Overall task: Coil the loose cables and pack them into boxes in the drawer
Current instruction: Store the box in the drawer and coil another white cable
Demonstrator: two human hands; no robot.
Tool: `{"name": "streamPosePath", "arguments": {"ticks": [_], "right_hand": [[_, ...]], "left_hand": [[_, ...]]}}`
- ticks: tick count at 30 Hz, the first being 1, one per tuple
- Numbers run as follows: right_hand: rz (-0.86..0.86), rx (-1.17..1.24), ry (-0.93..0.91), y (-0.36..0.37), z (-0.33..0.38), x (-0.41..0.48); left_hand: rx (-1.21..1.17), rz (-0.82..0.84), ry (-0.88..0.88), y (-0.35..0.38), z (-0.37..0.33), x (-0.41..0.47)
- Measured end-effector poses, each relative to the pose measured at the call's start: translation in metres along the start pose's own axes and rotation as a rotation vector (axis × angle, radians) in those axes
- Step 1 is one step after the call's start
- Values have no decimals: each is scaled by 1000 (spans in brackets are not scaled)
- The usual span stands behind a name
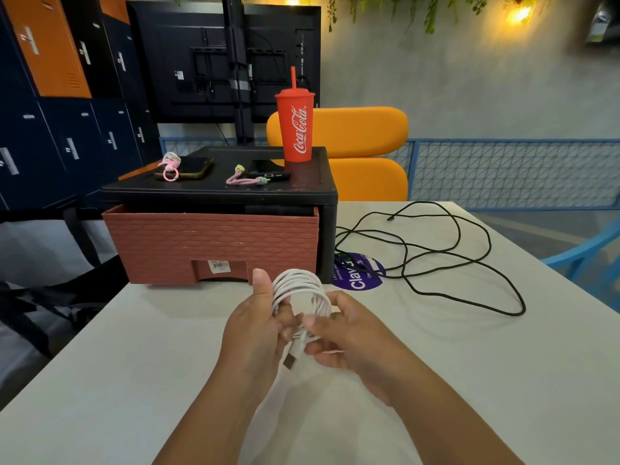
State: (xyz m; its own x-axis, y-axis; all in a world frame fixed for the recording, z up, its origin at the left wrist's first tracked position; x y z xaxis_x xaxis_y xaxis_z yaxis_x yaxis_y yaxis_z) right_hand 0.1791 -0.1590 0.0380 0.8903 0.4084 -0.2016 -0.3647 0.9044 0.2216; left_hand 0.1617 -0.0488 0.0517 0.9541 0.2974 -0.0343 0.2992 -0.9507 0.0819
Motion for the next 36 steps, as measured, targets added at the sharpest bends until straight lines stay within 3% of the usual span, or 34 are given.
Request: {"name": "streamPosePath", "arguments": {"ticks": [6, 14, 20, 25, 28, 31, 36], "right_hand": [[-90, -102, -51, 0, 0, 3], [251, -383, 119, 17, -12, -12], [143, -410, -192, -16, 44, -22], [-58, -218, -456, -41, 73, -28], [-221, -147, -565, -51, 79, -28], [-341, -110, -608, -60, 77, -26], [-349, 35, -495, -56, 53, -11]], "left_hand": [[-5, -41, 49, 0, 0, 3], [-119, -230, 172, -26, -12, 7], [-94, -256, 230, -35, -17, 9], [142, -165, 255, -17, -18, 1], [291, 1, 202, -3, -14, -2], [243, 207, 77, 13, -6, -5], [49, 310, 40, 18, -7, -11]]}}
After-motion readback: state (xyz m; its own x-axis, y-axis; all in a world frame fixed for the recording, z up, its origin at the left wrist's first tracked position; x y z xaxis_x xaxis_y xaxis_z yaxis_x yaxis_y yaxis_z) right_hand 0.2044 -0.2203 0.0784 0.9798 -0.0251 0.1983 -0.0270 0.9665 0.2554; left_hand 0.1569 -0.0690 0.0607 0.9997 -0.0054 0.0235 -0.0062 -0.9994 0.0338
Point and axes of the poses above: each hand's wrist, its own x-axis towards the middle knuckle, its own y-axis out of the palm, z = x × y, the point moved 8 cm from there along x, towards the middle knuckle, and after that the axes turned 12 degrees about x, right-handed, at the moved point
